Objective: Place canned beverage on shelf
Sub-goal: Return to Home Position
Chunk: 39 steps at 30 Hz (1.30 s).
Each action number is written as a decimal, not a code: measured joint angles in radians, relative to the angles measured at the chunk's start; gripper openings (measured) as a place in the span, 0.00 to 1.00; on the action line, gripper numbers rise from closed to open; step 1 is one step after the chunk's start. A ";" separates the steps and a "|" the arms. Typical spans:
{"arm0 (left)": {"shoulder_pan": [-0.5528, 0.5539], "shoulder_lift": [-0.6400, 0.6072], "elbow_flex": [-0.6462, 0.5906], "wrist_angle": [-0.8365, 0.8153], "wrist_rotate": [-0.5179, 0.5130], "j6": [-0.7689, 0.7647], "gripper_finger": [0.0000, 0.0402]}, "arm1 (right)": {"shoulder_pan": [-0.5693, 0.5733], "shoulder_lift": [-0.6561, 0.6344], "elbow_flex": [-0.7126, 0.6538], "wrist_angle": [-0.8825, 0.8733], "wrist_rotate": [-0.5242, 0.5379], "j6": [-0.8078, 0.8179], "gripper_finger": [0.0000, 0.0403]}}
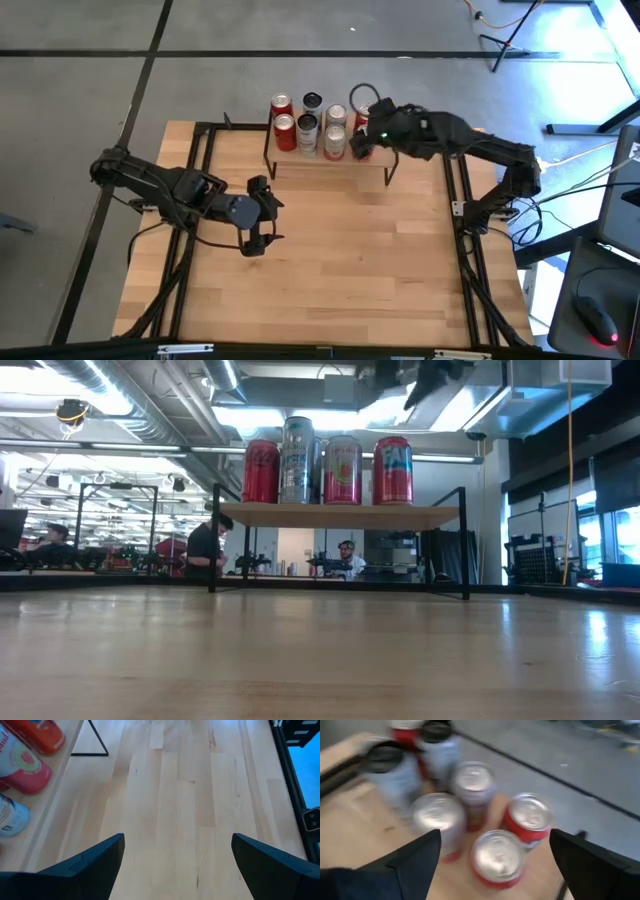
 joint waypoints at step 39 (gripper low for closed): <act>0.046 -0.698 -0.610 0.292 -0.037 0.151 0.05 | 0.273 -0.618 -1.066 1.200 -0.525 0.002 0.10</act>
